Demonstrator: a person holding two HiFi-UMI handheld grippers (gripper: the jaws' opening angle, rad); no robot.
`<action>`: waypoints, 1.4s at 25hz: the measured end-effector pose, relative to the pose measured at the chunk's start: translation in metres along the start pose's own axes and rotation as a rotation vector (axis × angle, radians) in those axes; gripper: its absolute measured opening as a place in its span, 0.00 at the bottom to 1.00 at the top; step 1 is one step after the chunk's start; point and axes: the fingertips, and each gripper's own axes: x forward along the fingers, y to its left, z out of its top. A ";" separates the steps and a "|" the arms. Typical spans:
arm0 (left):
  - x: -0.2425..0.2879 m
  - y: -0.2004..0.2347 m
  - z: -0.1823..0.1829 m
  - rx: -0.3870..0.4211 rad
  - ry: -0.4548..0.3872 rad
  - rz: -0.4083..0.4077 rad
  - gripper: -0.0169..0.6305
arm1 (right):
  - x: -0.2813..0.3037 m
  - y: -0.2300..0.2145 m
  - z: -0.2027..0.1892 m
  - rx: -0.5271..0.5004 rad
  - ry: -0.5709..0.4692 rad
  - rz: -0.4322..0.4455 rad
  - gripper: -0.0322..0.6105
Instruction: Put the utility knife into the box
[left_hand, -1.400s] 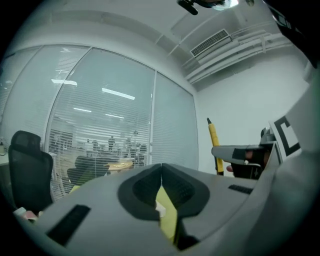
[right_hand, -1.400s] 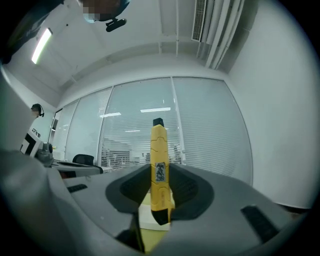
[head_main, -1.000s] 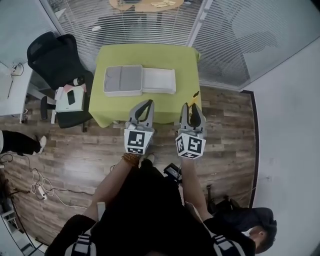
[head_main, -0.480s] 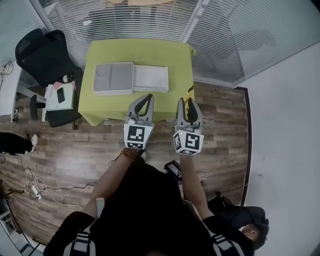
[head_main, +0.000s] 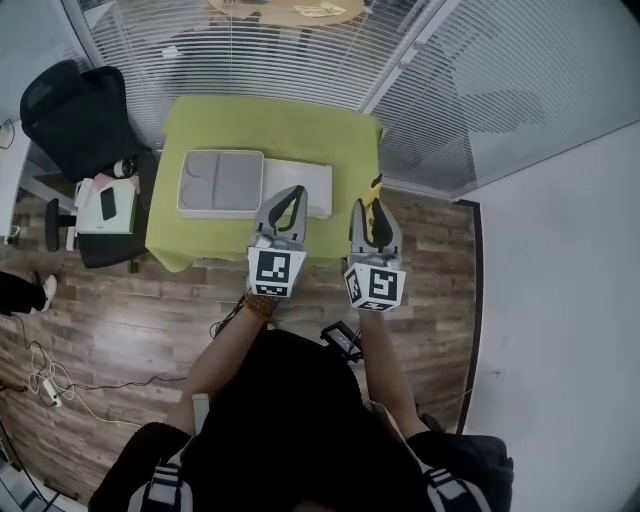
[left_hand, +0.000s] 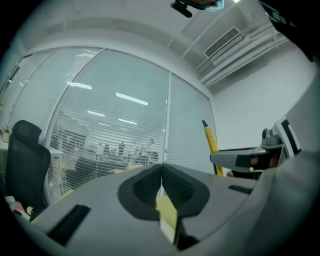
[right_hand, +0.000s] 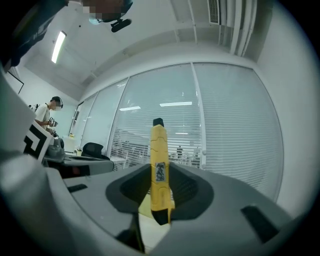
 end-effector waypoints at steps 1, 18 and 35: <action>0.006 0.006 0.003 0.003 -0.017 0.009 0.05 | 0.009 0.001 0.001 -0.003 -0.001 0.011 0.21; 0.042 0.115 -0.004 -0.027 -0.063 0.154 0.05 | 0.123 0.001 0.007 -0.063 0.018 0.096 0.22; 0.067 0.114 -0.012 0.056 -0.044 0.181 0.05 | 0.154 -0.013 -0.017 -0.030 0.017 0.191 0.22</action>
